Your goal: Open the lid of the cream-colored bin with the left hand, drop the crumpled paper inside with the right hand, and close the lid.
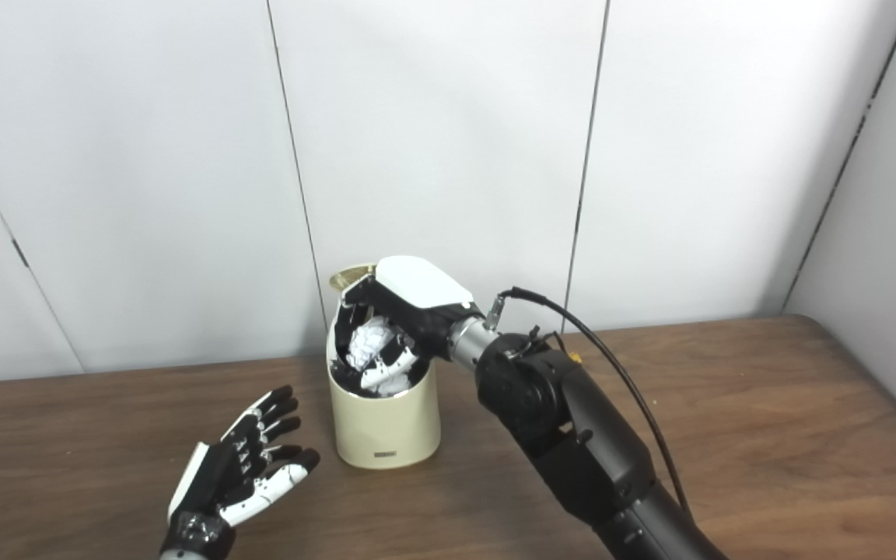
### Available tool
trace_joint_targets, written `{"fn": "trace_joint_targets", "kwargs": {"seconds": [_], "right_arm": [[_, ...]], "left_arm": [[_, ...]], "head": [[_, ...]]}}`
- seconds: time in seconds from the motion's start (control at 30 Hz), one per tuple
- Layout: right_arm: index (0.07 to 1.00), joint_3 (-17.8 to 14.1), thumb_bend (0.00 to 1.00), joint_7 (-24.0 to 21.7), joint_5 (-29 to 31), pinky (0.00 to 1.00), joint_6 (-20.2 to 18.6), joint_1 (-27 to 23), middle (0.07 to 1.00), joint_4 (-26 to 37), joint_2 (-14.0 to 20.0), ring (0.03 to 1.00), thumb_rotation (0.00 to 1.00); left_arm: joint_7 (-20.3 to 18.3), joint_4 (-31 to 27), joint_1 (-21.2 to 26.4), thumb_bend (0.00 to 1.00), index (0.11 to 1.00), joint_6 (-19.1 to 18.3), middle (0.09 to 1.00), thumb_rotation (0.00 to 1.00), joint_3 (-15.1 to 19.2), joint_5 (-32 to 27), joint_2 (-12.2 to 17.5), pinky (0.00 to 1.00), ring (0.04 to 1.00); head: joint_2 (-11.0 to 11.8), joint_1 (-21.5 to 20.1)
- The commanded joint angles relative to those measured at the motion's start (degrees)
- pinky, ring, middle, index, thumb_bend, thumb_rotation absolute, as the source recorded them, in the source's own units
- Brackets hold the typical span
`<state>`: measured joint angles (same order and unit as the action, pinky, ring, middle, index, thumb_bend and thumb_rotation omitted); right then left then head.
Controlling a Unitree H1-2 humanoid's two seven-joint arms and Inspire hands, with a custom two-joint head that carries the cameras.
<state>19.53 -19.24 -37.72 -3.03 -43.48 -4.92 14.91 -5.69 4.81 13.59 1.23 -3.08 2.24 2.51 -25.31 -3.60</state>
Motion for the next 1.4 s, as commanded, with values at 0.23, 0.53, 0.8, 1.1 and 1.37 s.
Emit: {"fn": "trace_joint_targets", "kwargs": {"seconds": [0.23,0.53,0.8,1.1,1.37], "right_arm": [[0.488,-0.3,0.5,4.1,-1.1,0.34,5.1,-1.6,0.513,-0.4,0.9,0.409,0.0],[0.496,2.4,0.52,0.5,-8.0,0.52,2.4,-1.6,0.73,2.9,2.8,0.669,0.12],[0.496,2.4,0.52,1.4,-8.7,0.53,3.5,-1.5,0.764,2.8,2.8,0.682,0.12],[0.656,2.4,0.8,0.6,-9.1,0.6,2.8,-1.4,0.798,3.1,2.8,0.746,0.01],[0.744,2.3,0.82,0.5,-8.9,0.64,3.2,-1.3,0.849,2.8,3.0,0.812,0.0]], "left_arm": [[0.4,-2.1,1.9,0.72,0.926,1.2,0.884,0.25,-0.1,0.2,0.0,0.74,0.854],[0.2,-1.8,1.9,0.71,0.93,1.7,0.887,0.25,-0.1,-0.1,0.1,0.73,0.854],[0.5,-1.9,1.9,0.72,0.927,1.3,0.885,0.26,-0.1,0.3,0.0,0.73,0.855],[0.3,-1.7,1.9,0.73,0.919,1.4,0.883,0.26,-0.2,0.3,0.1,0.73,0.853],[0.4,-1.5,2.0,0.72,0.917,1.5,0.883,0.25,-0.2,0.4,0.2,0.73,0.847]], "head": [[0.1,0.0],[0.1,0.1],[0.0,0.1],[0.0,0.1],[0.0,0.0]]}}
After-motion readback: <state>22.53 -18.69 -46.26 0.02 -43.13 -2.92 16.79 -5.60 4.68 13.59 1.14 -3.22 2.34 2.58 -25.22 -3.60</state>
